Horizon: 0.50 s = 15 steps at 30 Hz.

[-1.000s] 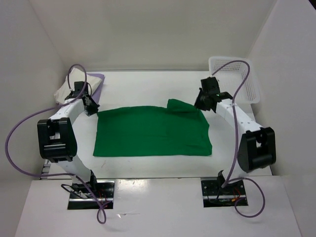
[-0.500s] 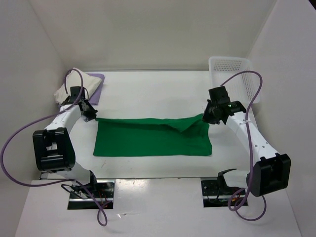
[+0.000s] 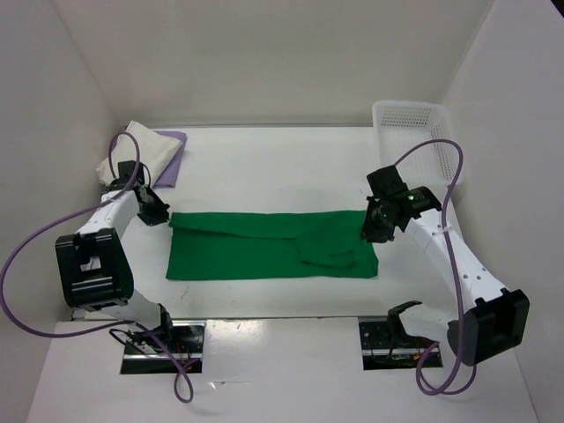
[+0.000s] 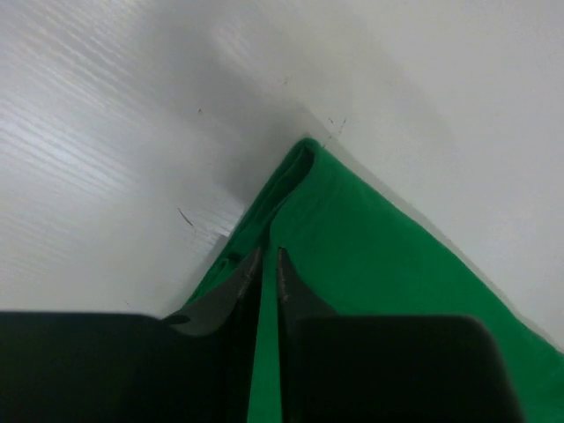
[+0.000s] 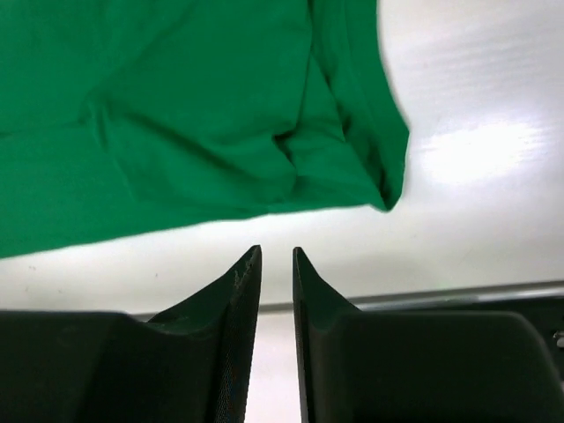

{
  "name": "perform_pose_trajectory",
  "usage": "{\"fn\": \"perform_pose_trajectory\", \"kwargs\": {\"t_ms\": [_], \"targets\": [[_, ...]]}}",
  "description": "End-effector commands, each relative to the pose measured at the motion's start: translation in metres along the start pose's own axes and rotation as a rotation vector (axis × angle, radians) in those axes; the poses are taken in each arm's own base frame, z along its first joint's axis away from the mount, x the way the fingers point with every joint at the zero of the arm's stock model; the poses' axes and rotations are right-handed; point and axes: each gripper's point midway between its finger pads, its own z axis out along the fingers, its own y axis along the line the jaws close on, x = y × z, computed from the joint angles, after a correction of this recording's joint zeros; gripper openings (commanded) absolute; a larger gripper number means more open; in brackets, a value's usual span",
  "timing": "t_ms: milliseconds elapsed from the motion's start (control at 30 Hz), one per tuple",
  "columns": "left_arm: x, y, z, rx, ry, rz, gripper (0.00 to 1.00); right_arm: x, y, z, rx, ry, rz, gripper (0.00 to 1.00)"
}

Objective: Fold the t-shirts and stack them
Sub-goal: Fold the other side of the tshirt into a rectangle

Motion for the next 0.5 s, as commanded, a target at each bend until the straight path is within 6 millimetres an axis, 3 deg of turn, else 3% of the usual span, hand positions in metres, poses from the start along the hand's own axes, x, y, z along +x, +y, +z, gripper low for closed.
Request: {"fn": "perform_pose_trajectory", "kwargs": {"t_ms": [0, 67, 167, 267, 300, 333, 367, 400, 467], "targets": [[0.007, 0.007, -0.005, -0.001, 0.034, -0.012, 0.2, 0.027, -0.013, -0.006, 0.073, 0.062, -0.011, 0.27], [-0.002, 0.011, -0.016, -0.013, -0.011, -0.021, 0.26, 0.028, -0.01, -0.008, 0.066, 0.052, -0.031, 0.28], [-0.013, 0.0, -0.036, 0.046, -0.079, -0.037, 0.27, 0.017, 0.006, 0.0, 0.038, 0.041, -0.06, 0.28], [-0.011, -0.024, -0.049, 0.117, -0.102, 0.002, 0.27, 0.013, 0.051, 0.006, -0.082, 0.03, -0.132, 0.08], [-0.002, -0.038, -0.053, 0.151, -0.091, 0.04, 0.27, 0.016, 0.064, 0.009, -0.123, 0.041, -0.144, 0.0], [0.0, -0.05, -0.058, 0.194, -0.1, 0.062, 0.27, 0.018, 0.077, 0.01, -0.157, 0.035, -0.165, 0.0], [0.017, -0.051, -0.051, 0.203, -0.06, 0.085, 0.27, 0.02, 0.1, 0.013, -0.217, 0.006, -0.193, 0.0], [0.03, -0.065, -0.053, 0.236, -0.053, 0.117, 0.27, 0.028, 0.109, 0.023, -0.225, 0.029, -0.218, 0.0], [0.046, -0.068, -0.044, 0.232, -0.027, 0.138, 0.27, 0.041, 0.124, 0.038, -0.246, 0.03, -0.254, 0.0]]}}
